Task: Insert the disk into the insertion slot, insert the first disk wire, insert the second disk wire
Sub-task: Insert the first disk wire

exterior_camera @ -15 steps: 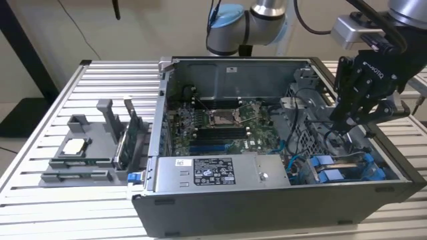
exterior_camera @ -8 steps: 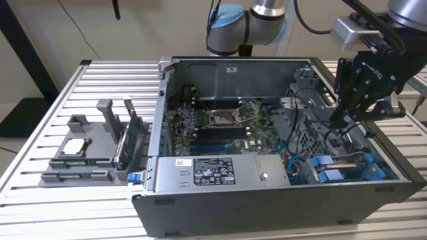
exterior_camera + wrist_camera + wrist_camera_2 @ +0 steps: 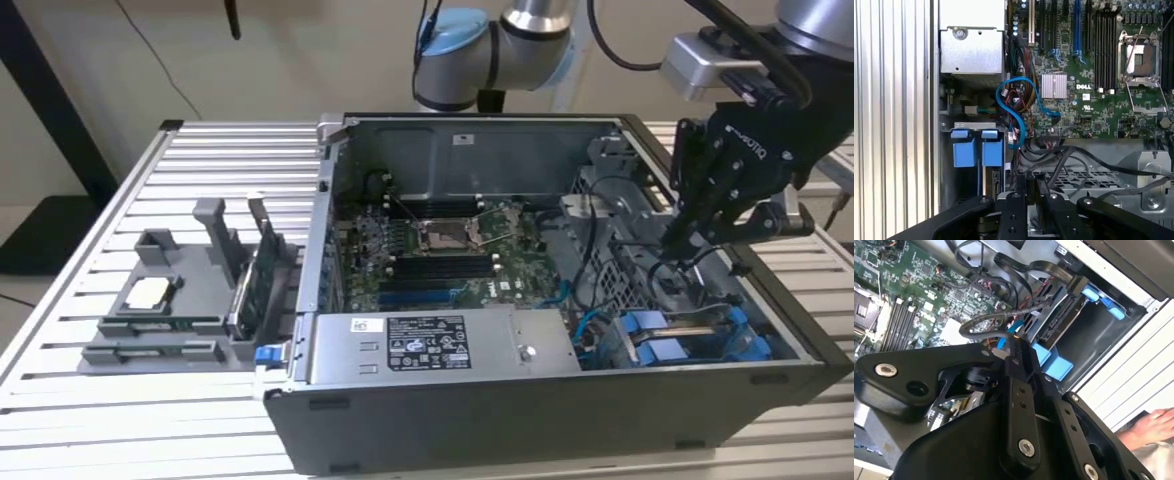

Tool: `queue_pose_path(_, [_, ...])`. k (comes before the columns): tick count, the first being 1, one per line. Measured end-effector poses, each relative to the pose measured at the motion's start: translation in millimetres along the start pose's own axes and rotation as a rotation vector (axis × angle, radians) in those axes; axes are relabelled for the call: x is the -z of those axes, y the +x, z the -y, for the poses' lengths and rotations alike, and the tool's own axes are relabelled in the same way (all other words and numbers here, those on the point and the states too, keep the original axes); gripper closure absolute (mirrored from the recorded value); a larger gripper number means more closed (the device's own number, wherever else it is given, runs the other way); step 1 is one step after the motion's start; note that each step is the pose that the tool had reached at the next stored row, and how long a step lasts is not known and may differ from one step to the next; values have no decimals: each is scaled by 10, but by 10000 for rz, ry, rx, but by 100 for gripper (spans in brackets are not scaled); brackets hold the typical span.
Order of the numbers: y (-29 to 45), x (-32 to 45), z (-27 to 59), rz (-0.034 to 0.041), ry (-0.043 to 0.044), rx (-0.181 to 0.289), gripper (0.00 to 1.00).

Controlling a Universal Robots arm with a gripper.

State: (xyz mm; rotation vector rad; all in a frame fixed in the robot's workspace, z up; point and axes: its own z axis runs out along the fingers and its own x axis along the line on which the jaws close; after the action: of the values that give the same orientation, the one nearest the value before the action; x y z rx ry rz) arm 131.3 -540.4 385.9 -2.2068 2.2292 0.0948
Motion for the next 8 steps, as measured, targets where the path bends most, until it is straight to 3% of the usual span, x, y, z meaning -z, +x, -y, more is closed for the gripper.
queue_pose_path(5, [8, -15, 0, -8, 110, 4, 81])
queue_pose_path(8, [60, -32, 1, -5, 239, 10, 81])
